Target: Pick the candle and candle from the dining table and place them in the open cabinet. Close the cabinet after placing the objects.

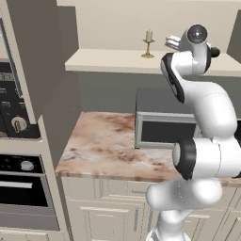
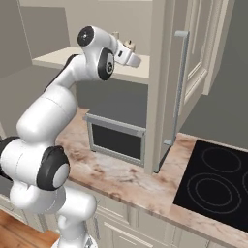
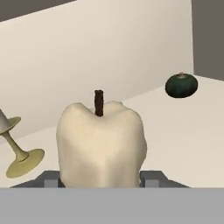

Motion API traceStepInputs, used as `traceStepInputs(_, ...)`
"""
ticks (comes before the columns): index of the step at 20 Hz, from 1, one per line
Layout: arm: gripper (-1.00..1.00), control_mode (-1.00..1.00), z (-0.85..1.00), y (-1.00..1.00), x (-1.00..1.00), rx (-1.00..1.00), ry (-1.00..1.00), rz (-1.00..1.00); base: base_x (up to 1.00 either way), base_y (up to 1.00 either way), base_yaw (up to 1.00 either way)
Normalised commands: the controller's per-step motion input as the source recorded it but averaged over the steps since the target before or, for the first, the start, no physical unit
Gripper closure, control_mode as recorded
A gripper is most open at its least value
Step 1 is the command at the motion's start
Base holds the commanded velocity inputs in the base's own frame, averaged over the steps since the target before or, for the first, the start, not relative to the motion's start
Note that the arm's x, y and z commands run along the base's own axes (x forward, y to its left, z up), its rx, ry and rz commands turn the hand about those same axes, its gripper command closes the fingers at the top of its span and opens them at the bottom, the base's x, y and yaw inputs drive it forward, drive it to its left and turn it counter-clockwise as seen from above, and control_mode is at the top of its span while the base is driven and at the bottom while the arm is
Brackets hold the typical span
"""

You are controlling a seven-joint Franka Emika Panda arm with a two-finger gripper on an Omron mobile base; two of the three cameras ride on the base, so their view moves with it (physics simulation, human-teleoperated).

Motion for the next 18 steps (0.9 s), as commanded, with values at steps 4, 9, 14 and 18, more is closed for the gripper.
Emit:
traceStepInputs(4, 1.0, -1.0, -0.01, -0.01, 0.04, 0.0, 0.0, 0.0, 0.0, 0.0, 0.0)
traceStepInputs(9, 1.0, -1.0, -0.05, 0.0, 0.06, 0.0, -0.08, 0.0, 0.0, 0.0, 0.0)
traceStepInputs(14, 1.0, -1.0, -0.17, 0.0, 0.01, 0.0, -0.18, 0.0, 0.0, 0.0, 0.0)
traceStepInputs(18, 1.0, -1.0, -0.26, 0.0, 0.0, -0.02, -0.14, 0.0, 0.0, 0.0, 0.0)
